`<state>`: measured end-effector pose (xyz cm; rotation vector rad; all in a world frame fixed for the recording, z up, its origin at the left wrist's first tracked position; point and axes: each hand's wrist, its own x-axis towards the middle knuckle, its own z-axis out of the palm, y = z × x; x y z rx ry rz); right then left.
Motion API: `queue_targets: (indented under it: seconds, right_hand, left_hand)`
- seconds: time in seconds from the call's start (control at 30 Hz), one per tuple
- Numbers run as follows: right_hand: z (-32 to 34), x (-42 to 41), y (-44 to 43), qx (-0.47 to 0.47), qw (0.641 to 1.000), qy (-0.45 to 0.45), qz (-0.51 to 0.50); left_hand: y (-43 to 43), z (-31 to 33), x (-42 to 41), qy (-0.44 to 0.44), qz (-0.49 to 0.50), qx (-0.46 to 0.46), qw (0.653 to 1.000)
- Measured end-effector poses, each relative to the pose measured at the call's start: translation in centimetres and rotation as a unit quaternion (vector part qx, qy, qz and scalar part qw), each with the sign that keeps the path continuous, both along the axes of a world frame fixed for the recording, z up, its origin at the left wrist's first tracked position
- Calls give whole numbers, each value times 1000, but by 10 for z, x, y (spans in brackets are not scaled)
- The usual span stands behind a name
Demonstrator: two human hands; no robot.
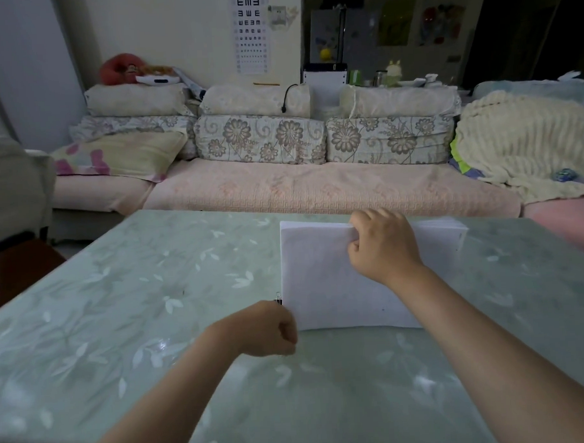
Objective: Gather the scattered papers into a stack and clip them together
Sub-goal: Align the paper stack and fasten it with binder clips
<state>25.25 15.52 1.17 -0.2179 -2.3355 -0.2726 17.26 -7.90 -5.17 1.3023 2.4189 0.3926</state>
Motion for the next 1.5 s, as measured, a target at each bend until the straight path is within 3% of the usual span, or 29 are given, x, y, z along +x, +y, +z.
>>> queue_targets:
  seconds: [0.1,0.17,0.3,0.4,0.47,0.53,0.6,0.67,0.77,0.93,1.03,1.17,1.37,1.5]
  right_hand:
    - [0,1,0,0,1000,6,-2]
    - [0,1,-1,-1,1000,12,6]
    - [-1,3,0,7,1000,23,16]
    - [-1,3,1,3,1000,11,17]
    - [-1,3,1,-14,1000,13,21]
    - [-1,3,0,-7,999,24,23]
    - [0,4,0,11,999,32,28]
    - [-1,4,1,16,999,29,27]
    - [-2,2,4,-8,1000,8,22]
    - [12,12,13,-32,993,-98,49]
    - [26,32,33,-23,987,-156,24]
    - [31,61,70,-72,984,-162,18]
    - [26,73,82,-64,986,-156,18]
    - [24,73,82,-58,989,-131,41]
  left_hand:
    - [28,-4,25,17,-53,85,995]
    - [48,-13,37,34,-78,92,992]
    - [76,-14,54,61,-113,17,992]
    - [80,39,47,72,-94,-18,993]
    - [73,81,37,139,-47,93,985]
    - [68,107,24,233,3,263,936]
    - [70,114,15,334,-3,329,883]
    - [80,109,7,402,-6,248,881]
    - [93,95,1,409,-7,176,895]
    - [96,84,-5,438,-44,202,875]
    - [95,87,-6,434,-43,191,879]
    - [97,91,-3,411,-28,167,896]
    - [115,104,7,409,-1,84,909]
    - [163,105,36,404,-60,148,901]
